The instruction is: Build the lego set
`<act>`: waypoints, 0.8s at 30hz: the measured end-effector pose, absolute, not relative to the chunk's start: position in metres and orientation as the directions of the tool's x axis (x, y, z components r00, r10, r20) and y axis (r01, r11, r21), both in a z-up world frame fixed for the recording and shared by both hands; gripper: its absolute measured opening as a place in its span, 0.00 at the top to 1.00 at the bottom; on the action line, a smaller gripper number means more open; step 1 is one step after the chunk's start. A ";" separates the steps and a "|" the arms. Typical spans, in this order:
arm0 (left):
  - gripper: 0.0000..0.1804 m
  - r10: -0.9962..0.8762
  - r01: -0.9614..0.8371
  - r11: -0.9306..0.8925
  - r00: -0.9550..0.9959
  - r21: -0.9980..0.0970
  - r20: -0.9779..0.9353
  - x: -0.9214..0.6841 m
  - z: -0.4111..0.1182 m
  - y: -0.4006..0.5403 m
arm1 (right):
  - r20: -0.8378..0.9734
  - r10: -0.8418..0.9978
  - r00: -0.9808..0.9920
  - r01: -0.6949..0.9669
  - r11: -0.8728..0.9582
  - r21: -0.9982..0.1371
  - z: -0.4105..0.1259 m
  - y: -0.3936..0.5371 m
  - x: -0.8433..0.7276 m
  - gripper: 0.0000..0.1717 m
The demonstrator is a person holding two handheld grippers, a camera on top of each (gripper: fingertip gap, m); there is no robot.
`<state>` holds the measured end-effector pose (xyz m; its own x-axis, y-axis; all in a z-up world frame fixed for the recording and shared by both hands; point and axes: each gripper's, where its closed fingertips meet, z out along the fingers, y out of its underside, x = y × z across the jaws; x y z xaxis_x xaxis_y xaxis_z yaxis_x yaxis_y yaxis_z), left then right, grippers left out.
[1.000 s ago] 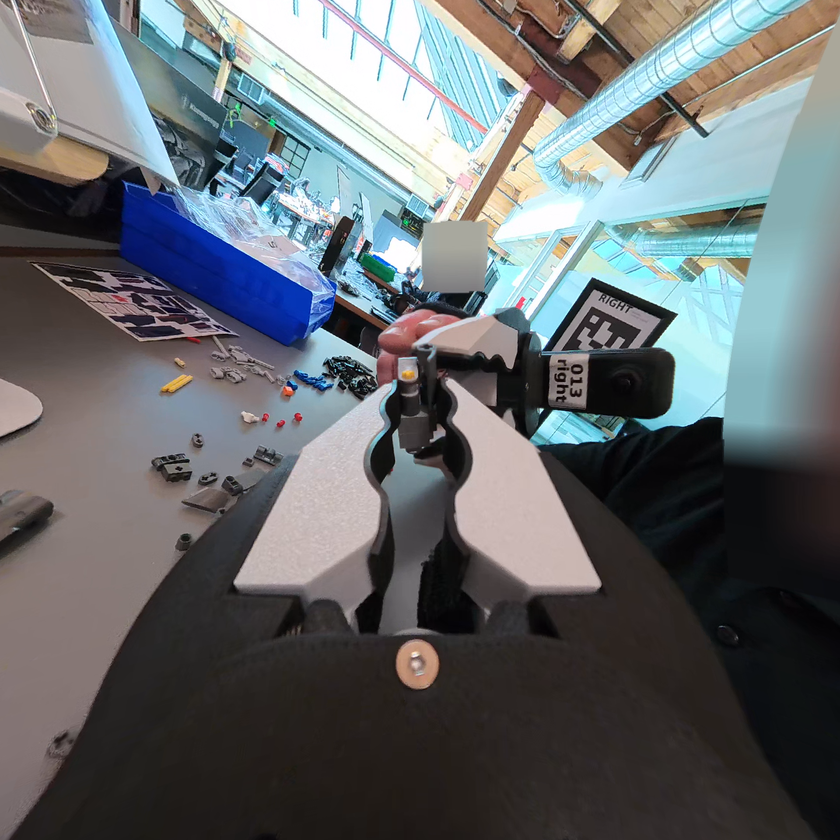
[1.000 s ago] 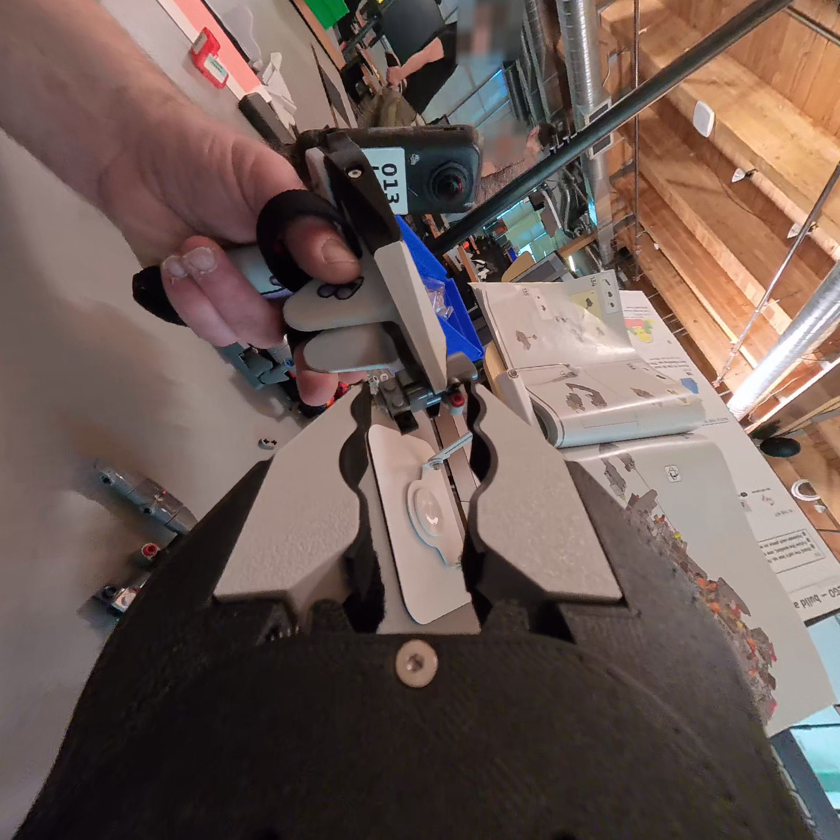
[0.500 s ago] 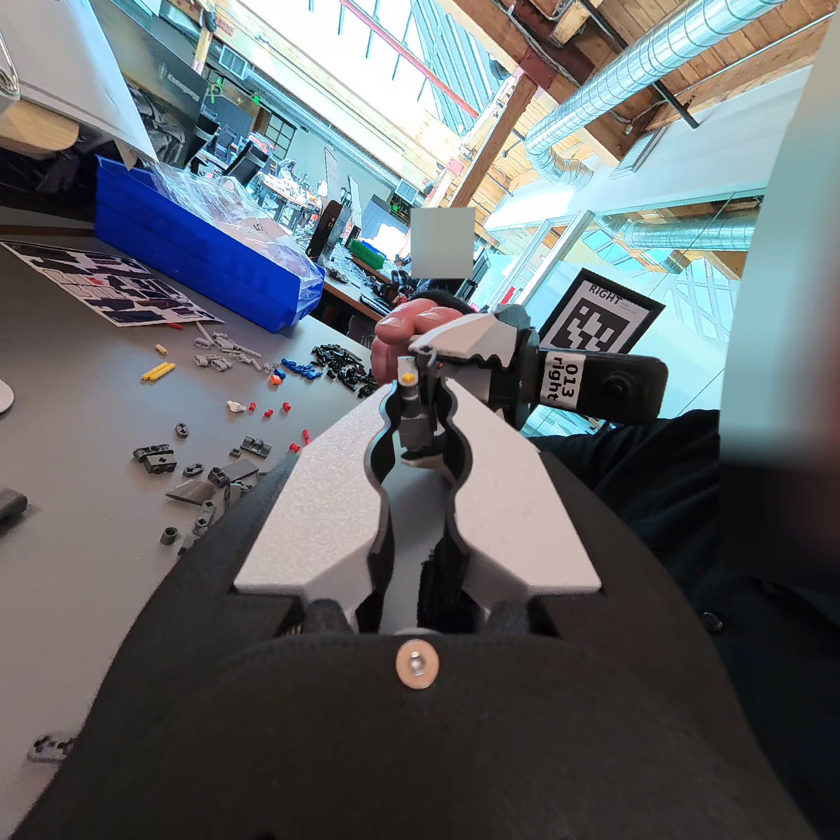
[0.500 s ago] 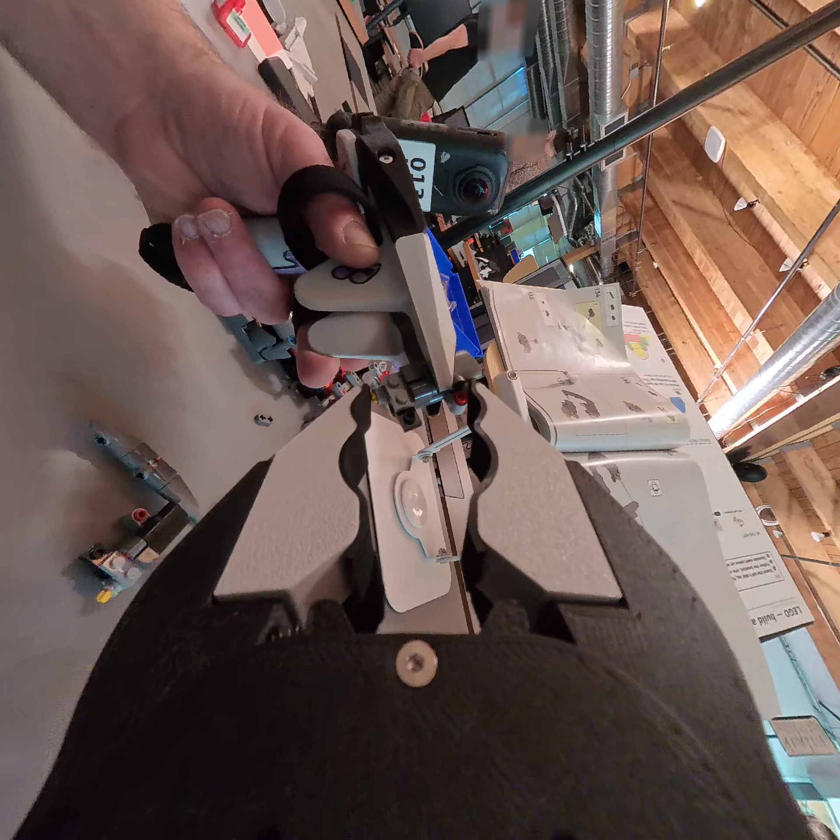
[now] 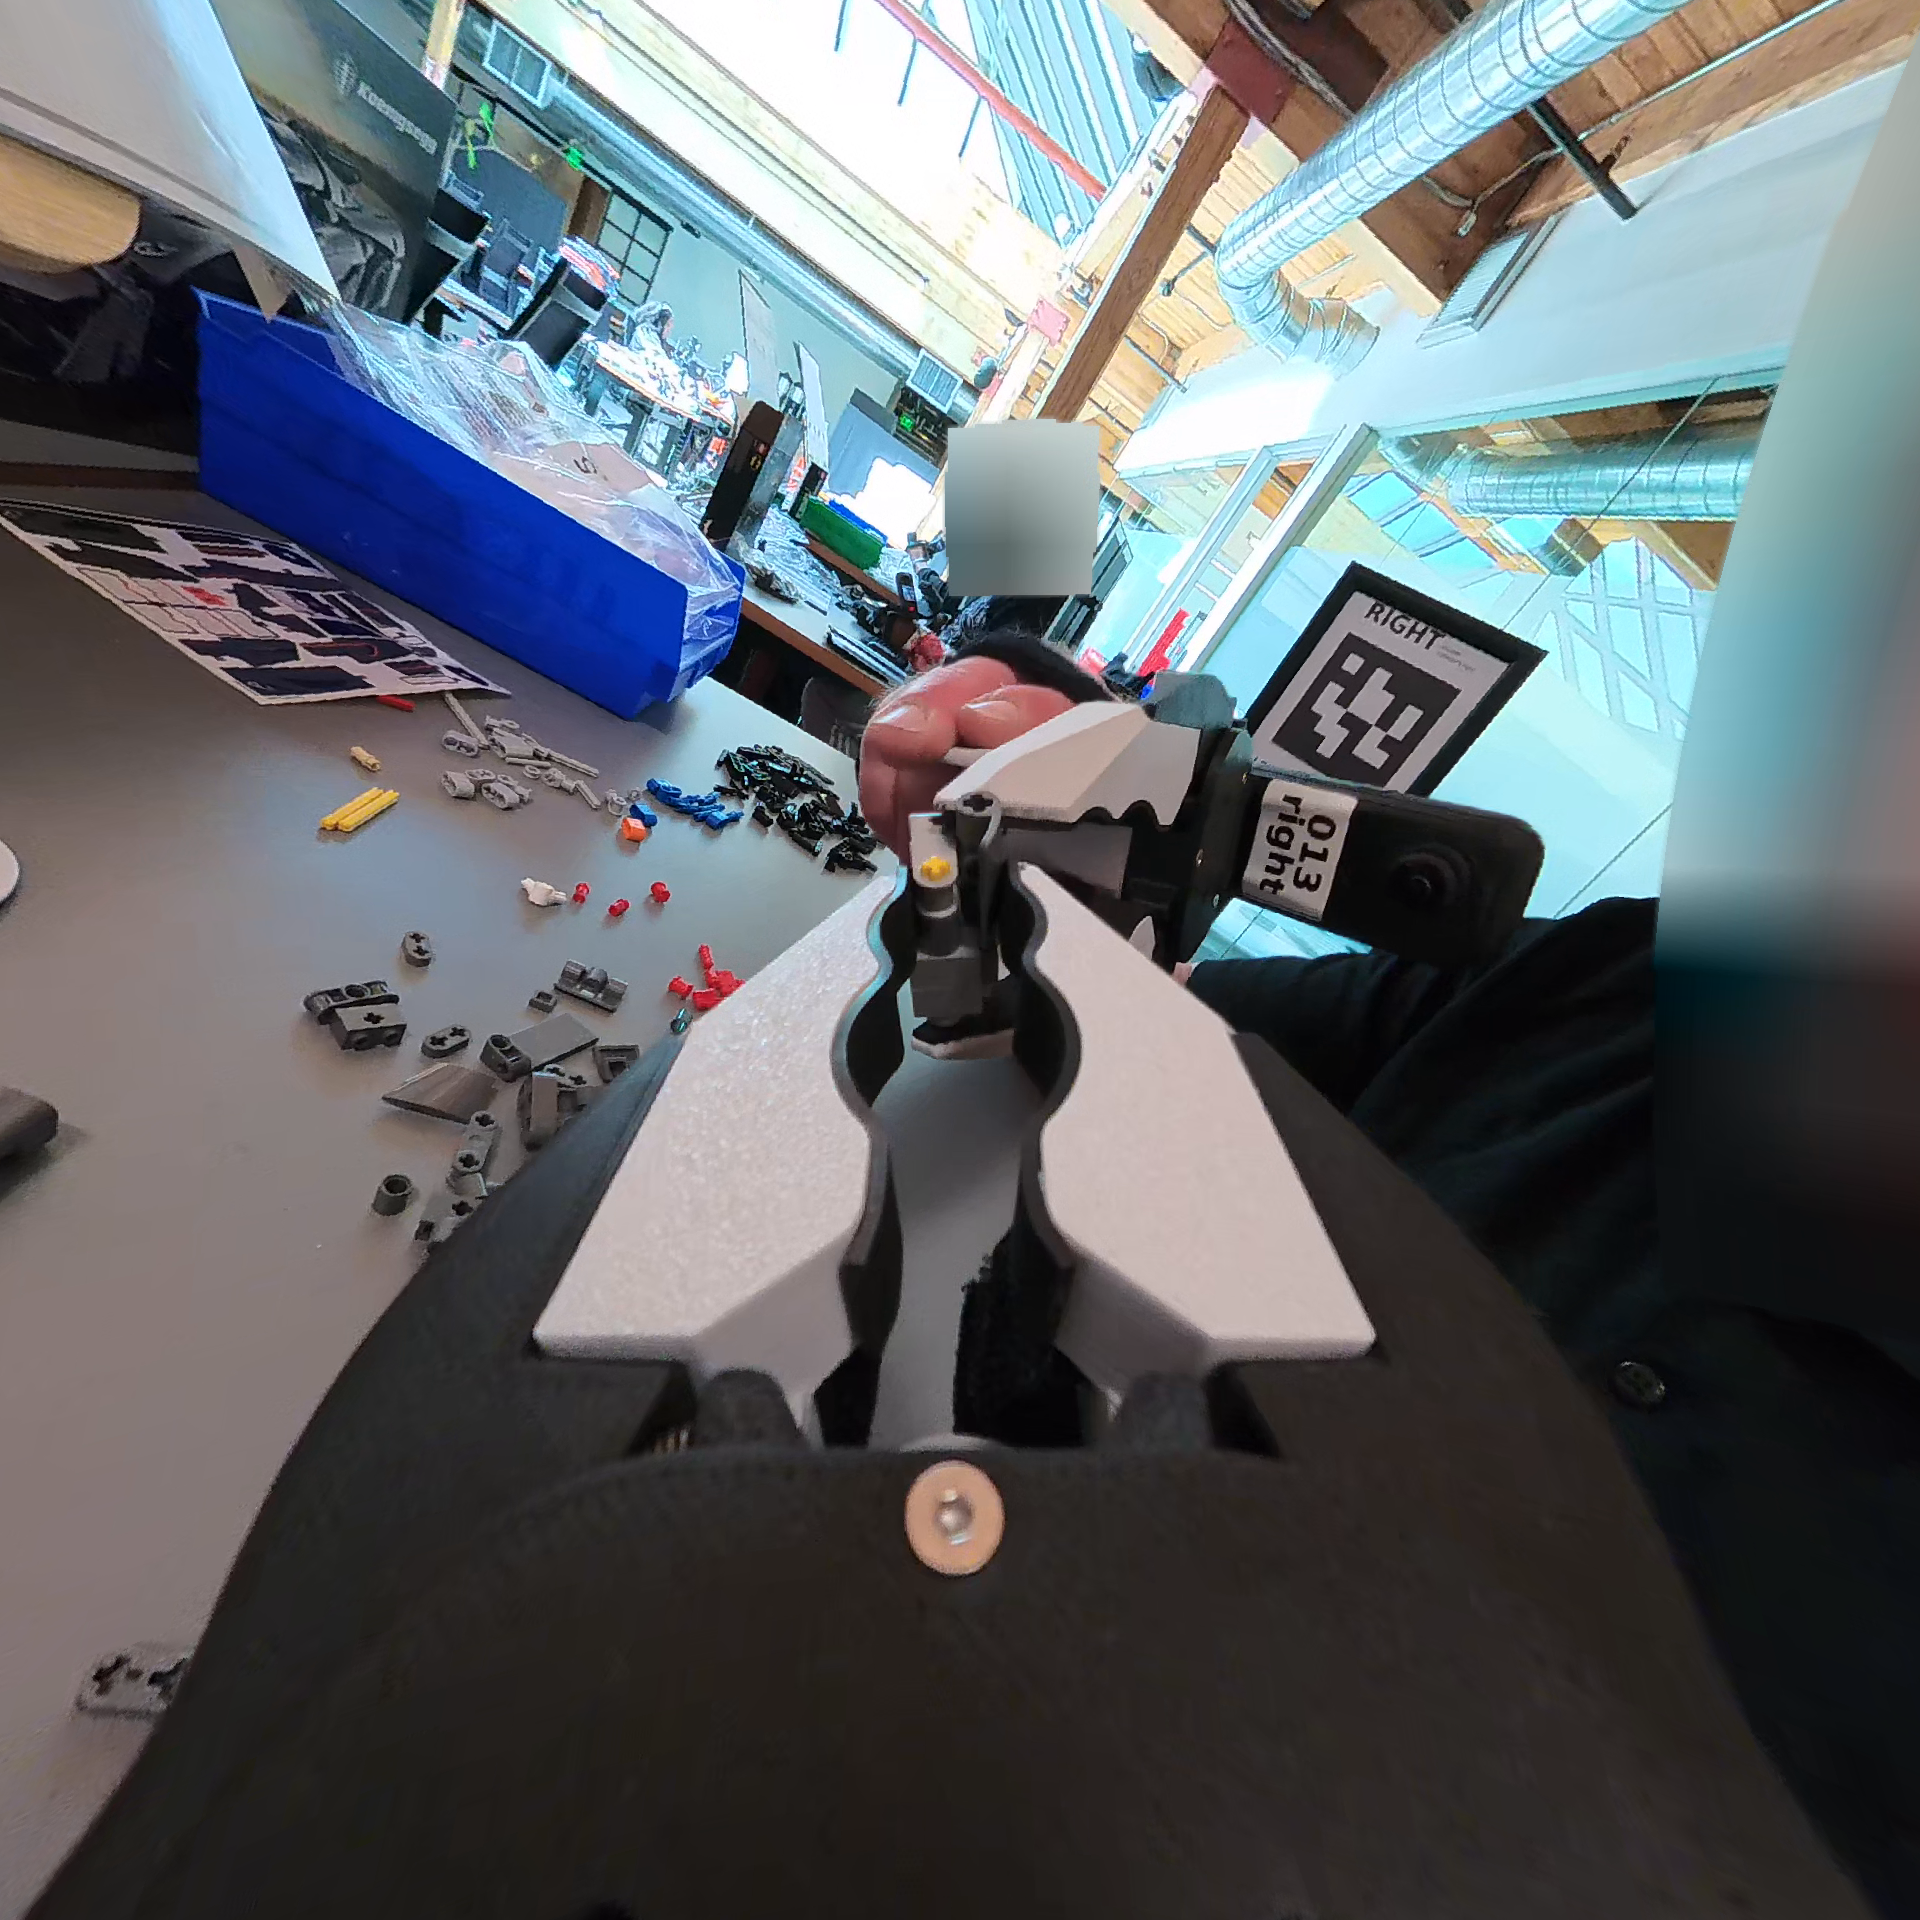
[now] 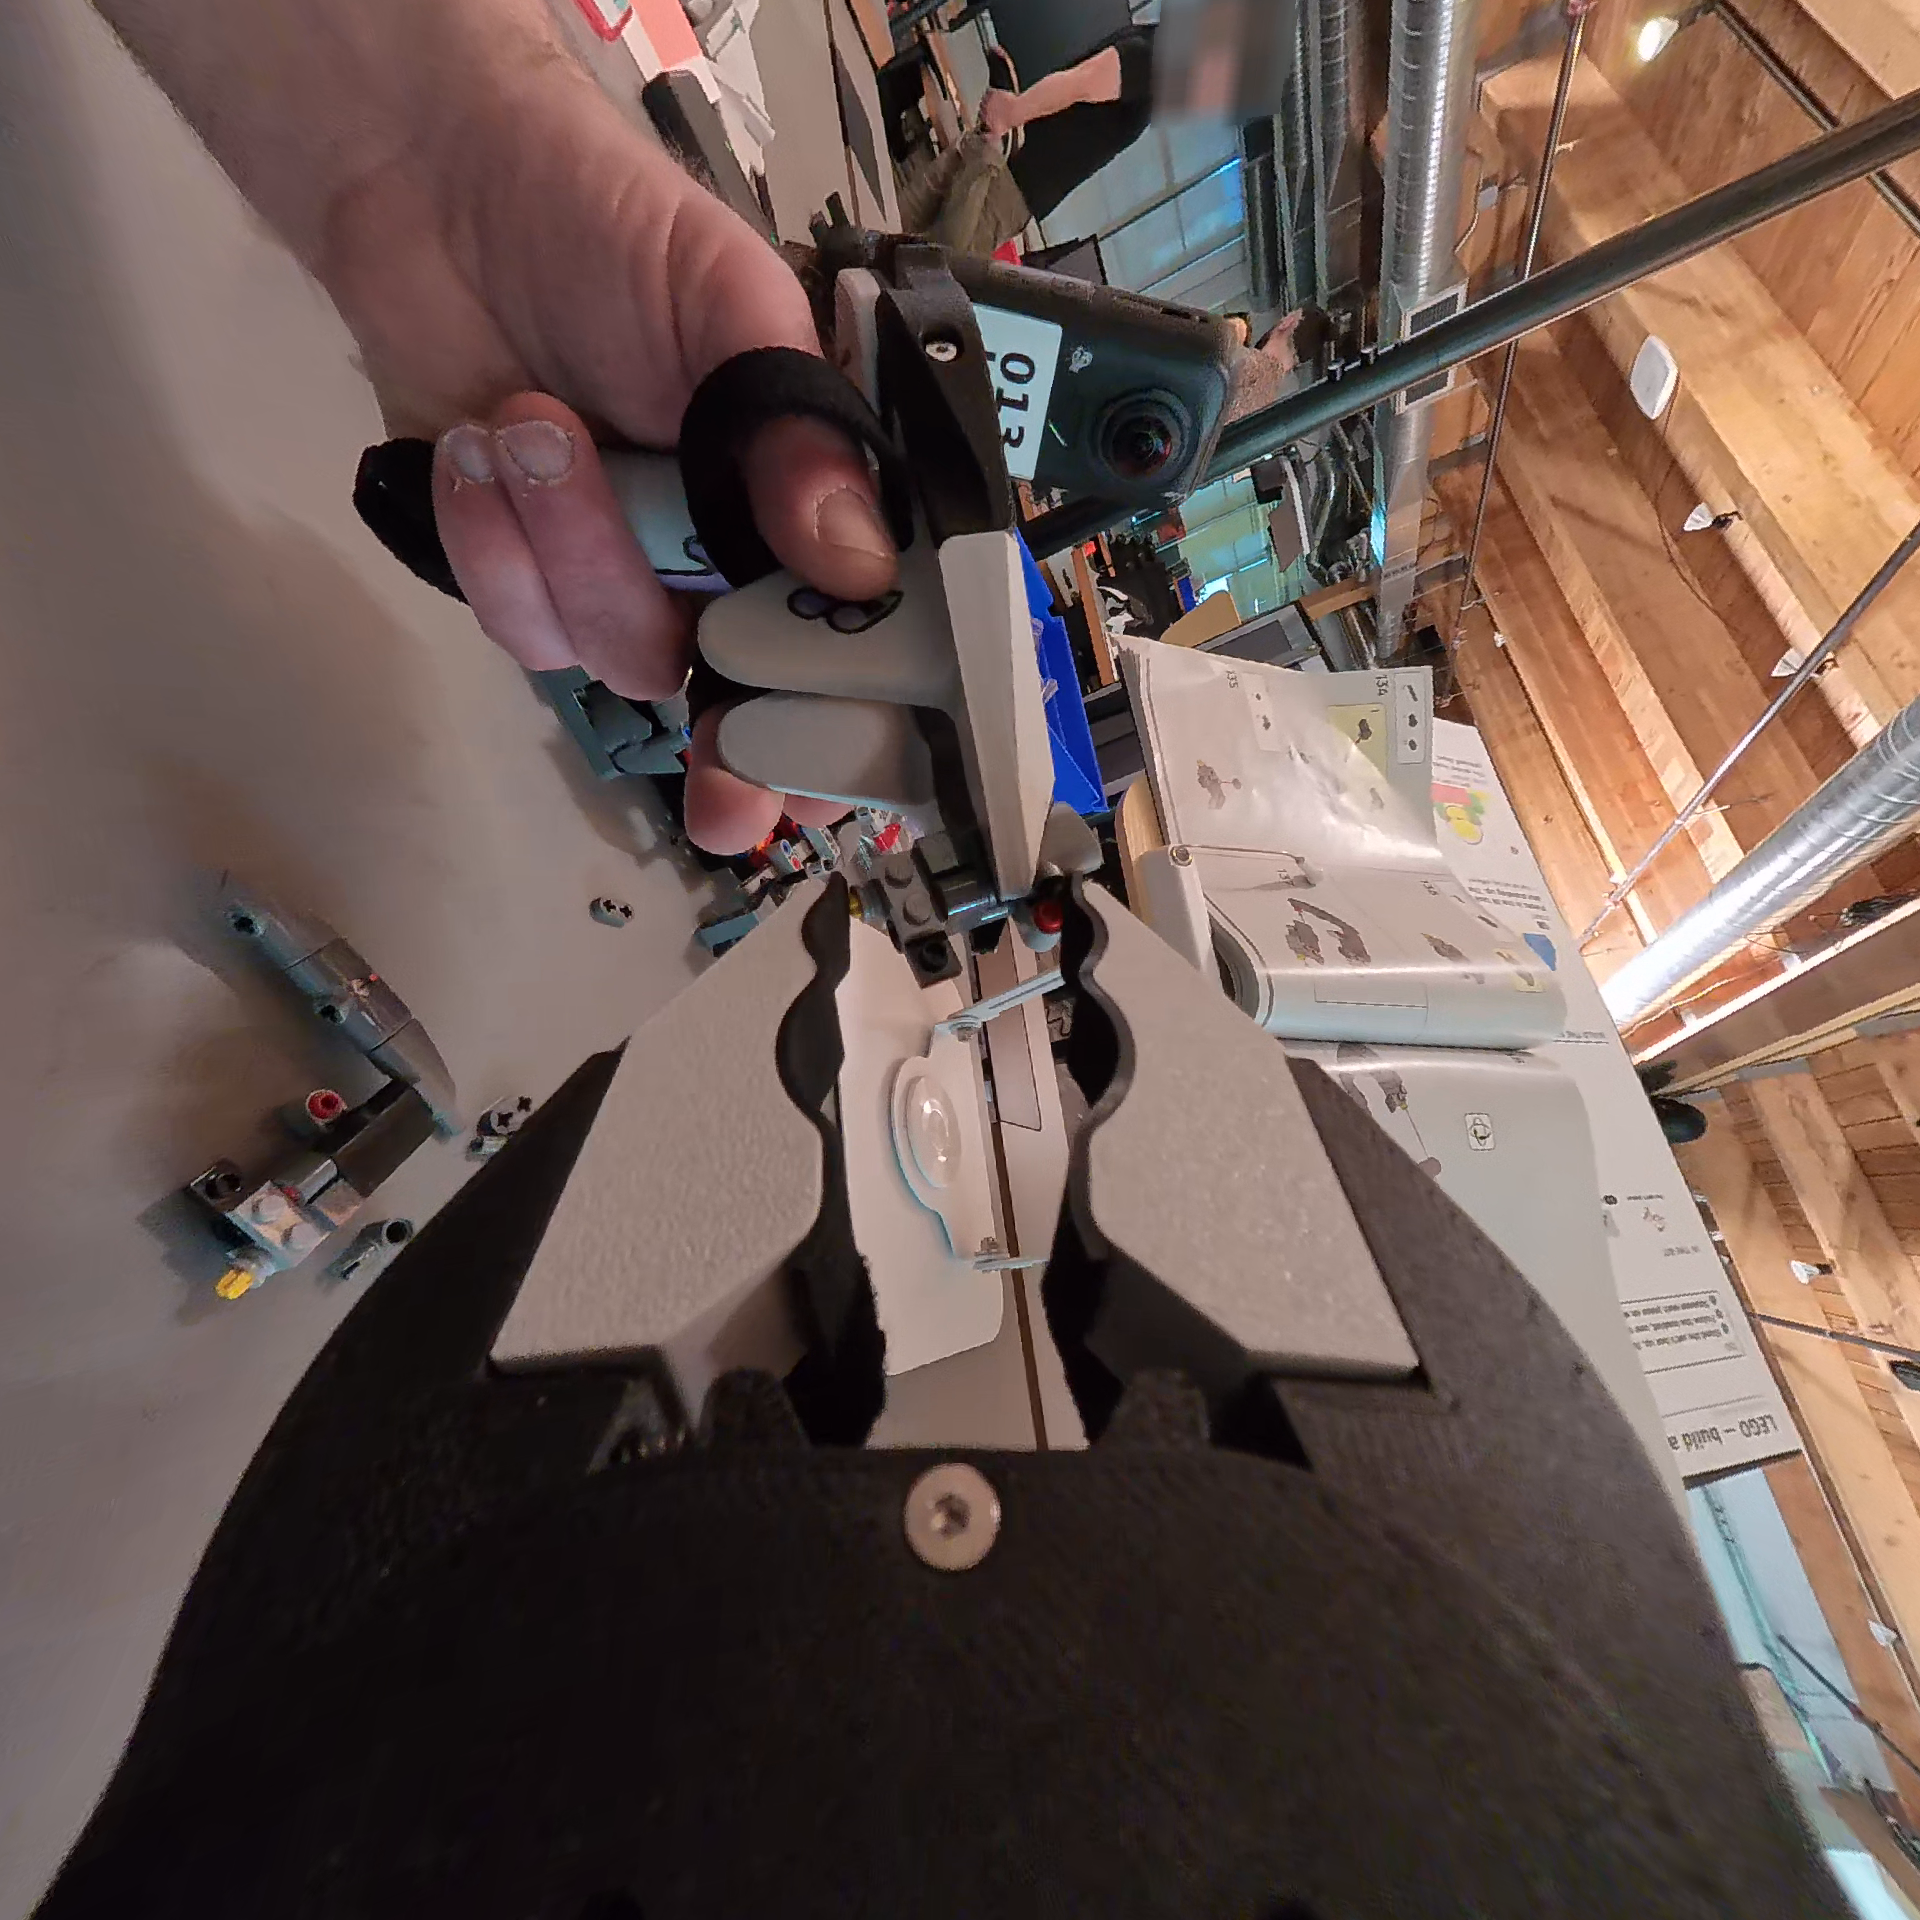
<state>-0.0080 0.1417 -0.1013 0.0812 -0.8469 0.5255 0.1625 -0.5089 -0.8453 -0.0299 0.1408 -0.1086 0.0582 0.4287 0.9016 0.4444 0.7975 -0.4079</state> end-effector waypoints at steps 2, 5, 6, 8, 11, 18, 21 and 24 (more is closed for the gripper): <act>0.92 -0.849 0.157 -0.506 0.083 -0.848 0.522 -0.007 -0.101 0.141 | 0.901 0.429 0.060 0.443 0.798 -0.409 -0.109 0.140 -0.029 0.78; 0.92 -0.852 0.153 -0.499 0.093 -0.853 0.516 -0.007 -0.103 0.142 | 0.898 0.435 0.062 0.454 0.790 -0.413 -0.110 0.142 -0.029 0.78; 0.92 -0.856 0.145 -0.490 0.104 -0.860 0.506 -0.007 -0.105 0.143 | 0.898 0.436 0.057 0.463 0.785 -0.411 -0.112 0.142 -0.028 0.78; 0.93 -0.882 0.101 -0.435 0.153 -0.894 0.447 -0.005 -0.111 0.144 | 0.887 0.460 0.035 0.480 0.771 -0.419 -0.118 0.140 -0.024 0.73; 0.93 -0.919 0.036 -0.328 0.221 -0.944 0.328 -0.002 -0.116 0.141 | 0.823 0.565 0.050 0.465 0.717 -0.520 -0.120 0.131 -0.006 0.75; 0.93 -0.974 -0.235 -0.015 0.223 -0.972 -0.039 0.040 -0.150 0.108 | 0.403 0.914 0.038 0.379 0.360 -0.852 -0.132 0.109 0.028 0.84; 0.93 -0.977 -0.260 0.002 0.204 -0.966 -0.057 0.051 -0.163 0.102 | 0.320 0.947 0.017 0.398 0.287 -0.871 -0.146 0.103 0.037 0.88; 0.93 -0.980 -0.281 0.023 0.183 -0.960 -0.077 0.058 -0.172 0.097 | 0.266 0.964 0.000 0.399 0.243 -0.884 -0.157 0.096 0.045 0.92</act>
<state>0.0581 0.0973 -0.1722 0.1826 -0.9802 -0.0768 -0.2805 0.0229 -0.9596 0.0451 0.0961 -0.1572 0.0003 0.9641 0.2656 0.3992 0.2433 -0.8840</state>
